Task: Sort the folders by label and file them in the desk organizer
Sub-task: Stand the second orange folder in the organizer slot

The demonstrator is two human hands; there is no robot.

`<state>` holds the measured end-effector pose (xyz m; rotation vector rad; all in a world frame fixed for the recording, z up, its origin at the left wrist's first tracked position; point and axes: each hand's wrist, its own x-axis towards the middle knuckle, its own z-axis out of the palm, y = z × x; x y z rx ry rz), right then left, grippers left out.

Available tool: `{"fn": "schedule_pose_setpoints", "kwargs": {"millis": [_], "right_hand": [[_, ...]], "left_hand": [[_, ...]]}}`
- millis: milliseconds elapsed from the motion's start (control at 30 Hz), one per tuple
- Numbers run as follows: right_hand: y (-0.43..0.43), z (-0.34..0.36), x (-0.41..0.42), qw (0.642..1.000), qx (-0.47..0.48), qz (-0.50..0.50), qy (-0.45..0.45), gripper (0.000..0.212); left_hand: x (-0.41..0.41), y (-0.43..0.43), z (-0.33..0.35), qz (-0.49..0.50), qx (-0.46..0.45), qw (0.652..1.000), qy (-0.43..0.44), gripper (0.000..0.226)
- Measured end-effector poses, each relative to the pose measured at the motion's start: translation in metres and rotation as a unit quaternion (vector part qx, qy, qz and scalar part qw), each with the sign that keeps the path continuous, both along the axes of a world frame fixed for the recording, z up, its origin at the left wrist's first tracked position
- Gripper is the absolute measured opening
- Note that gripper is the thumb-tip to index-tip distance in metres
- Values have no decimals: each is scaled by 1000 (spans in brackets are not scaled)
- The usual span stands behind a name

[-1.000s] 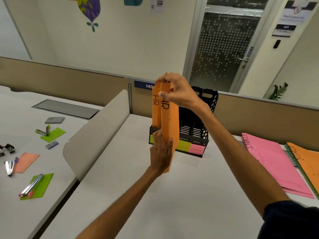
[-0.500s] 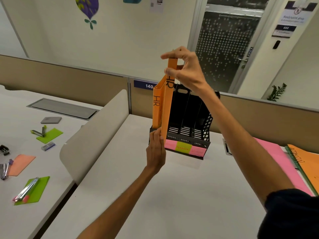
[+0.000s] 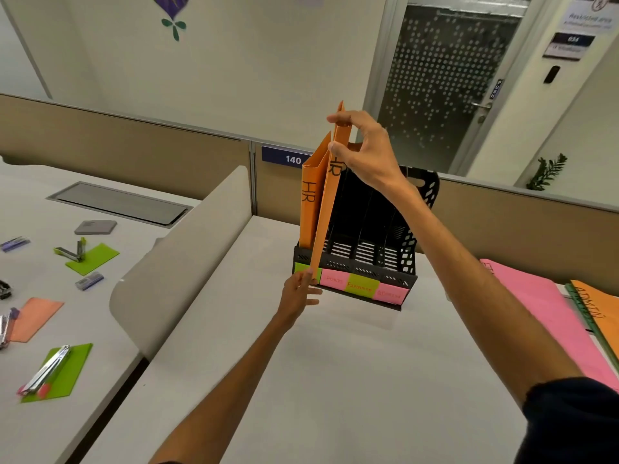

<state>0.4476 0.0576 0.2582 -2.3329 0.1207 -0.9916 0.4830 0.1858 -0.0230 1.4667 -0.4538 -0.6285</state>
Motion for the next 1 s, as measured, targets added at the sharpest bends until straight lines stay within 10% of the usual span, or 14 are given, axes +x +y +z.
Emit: {"fn": "schedule_pose_setpoints", "kwargs": {"millis": [667, 1000], "right_hand": [[-27, -3, 38, 990, -116, -70, 41, 36], [-49, -4, 50, 989, -99, -92, 55, 37]], "left_hand": [[29, -45, 11, 18, 49, 989, 136, 44], [53, -54, 0, 60, 179, 962, -199, 47]]}}
